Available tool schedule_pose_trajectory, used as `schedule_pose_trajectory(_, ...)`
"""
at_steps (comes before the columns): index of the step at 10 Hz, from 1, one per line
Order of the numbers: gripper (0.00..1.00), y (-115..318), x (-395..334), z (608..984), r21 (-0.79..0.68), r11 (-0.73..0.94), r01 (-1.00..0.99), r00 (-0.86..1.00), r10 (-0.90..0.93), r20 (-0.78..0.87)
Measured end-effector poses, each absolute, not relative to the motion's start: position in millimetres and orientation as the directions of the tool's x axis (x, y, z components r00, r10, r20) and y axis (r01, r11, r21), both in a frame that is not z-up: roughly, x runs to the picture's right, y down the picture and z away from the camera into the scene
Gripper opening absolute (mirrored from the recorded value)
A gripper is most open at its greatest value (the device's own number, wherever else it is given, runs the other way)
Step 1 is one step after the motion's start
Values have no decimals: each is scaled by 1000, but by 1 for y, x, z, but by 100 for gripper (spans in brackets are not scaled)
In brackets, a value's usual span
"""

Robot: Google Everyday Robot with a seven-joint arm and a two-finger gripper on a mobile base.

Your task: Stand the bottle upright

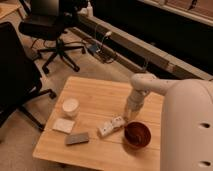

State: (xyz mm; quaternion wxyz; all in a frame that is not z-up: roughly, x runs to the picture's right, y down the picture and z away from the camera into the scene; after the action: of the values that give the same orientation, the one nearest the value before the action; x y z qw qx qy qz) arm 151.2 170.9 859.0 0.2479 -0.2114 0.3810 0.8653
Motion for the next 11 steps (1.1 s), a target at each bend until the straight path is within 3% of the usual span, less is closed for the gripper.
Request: schedule_pose_trajectory(11, 26, 152, 136, 841, 511, -588, -627, -766, 346, -542)
